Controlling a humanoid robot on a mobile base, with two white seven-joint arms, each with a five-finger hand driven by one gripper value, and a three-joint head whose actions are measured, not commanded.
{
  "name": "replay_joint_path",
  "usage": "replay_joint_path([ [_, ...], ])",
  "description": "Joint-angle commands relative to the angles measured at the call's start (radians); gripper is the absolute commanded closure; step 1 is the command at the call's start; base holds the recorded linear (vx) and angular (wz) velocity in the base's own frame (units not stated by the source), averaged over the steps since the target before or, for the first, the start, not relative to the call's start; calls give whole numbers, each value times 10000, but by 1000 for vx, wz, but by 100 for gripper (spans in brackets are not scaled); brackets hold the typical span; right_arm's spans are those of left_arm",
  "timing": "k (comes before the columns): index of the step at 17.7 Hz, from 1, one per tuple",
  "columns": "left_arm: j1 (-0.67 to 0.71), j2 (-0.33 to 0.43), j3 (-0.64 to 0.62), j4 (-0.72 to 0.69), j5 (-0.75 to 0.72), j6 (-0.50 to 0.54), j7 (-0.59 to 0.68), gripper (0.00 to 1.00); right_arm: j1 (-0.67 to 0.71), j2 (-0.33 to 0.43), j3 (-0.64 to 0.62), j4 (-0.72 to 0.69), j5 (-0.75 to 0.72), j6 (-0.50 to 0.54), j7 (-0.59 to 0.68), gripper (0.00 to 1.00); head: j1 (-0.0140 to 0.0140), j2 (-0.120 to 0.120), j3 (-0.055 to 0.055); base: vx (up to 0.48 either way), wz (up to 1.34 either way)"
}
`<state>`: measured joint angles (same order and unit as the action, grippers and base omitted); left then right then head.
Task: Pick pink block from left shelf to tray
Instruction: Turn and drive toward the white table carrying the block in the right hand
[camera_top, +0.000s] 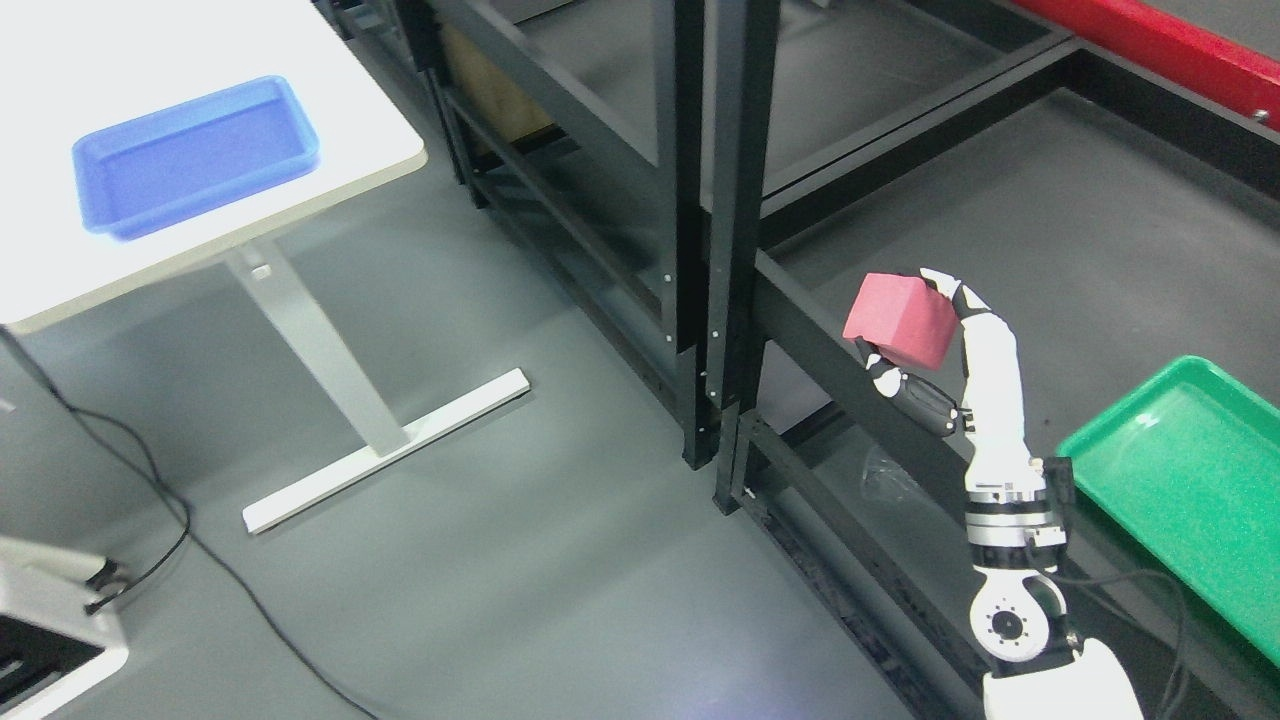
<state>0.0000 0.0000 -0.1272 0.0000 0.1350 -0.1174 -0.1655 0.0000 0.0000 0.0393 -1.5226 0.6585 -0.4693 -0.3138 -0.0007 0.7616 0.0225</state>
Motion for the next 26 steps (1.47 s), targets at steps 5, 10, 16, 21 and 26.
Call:
replay_joint_path([
  [5, 199, 175, -1, -175, 0, -8, -1, 0, -16, -175, 67, -37, -4, -16, -22, 95, 0, 0, 0, -225, 548],
  [10, 199, 175, -1, -175, 0, -8, -1, 0, -16, -175, 159, -37, -4, -17, -22, 94, 0, 0, 0, -163, 303],
  [16, 199, 175, -1, -175, 0, -8, -1, 0, -31, -175, 298, -37, -4, -17, -22, 94, 0, 1, 0, -122, 354],
  [21, 199, 175, -1, -175, 0, -8, -1, 0, -62, -175, 405, -37, -4, -1, -22, 94, 0, 1, 0, -86, 329],
  [26, 199, 175, -1, -175, 0, -8, -1, 0, -138, -175, 635, -37, -4, 14, -22, 94, 0, 1, 0, -44, 205],
])
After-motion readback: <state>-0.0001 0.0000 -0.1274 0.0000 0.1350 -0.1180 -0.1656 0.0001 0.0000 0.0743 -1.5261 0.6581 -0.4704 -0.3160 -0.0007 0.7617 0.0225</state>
